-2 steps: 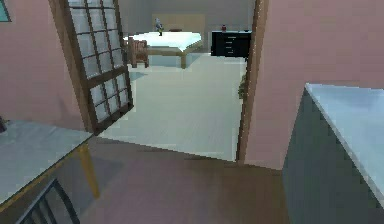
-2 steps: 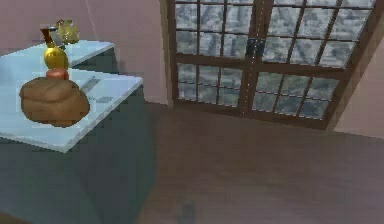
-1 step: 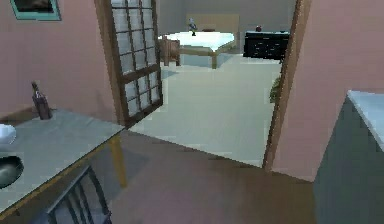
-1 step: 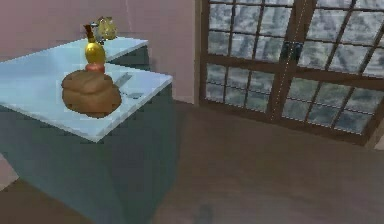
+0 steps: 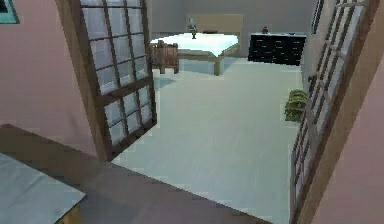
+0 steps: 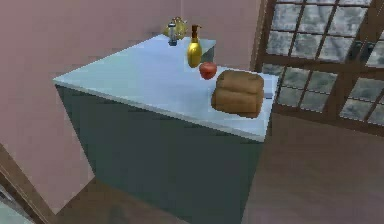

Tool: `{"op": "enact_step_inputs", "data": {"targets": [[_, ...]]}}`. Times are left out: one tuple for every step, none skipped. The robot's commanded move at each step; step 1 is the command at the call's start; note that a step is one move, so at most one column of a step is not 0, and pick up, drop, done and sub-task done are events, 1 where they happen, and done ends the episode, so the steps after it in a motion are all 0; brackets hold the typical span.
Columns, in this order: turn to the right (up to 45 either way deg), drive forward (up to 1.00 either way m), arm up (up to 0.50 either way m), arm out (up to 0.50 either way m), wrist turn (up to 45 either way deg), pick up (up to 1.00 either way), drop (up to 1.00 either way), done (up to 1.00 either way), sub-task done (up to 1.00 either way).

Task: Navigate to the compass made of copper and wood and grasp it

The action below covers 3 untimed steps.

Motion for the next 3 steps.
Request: {"op": "enact_step_inputs", "data": {"targets": [[12.0,0.0,0.0,0.0,0.0,0.0,0.0,0.0,0.0],[3.0,0.0,0.0,0.0,0.0,0.0,0.0,0.0,0.0],[0.0,1.0,0.0,0.0,0.0,0.0,0.0,0.0,0.0]]}}
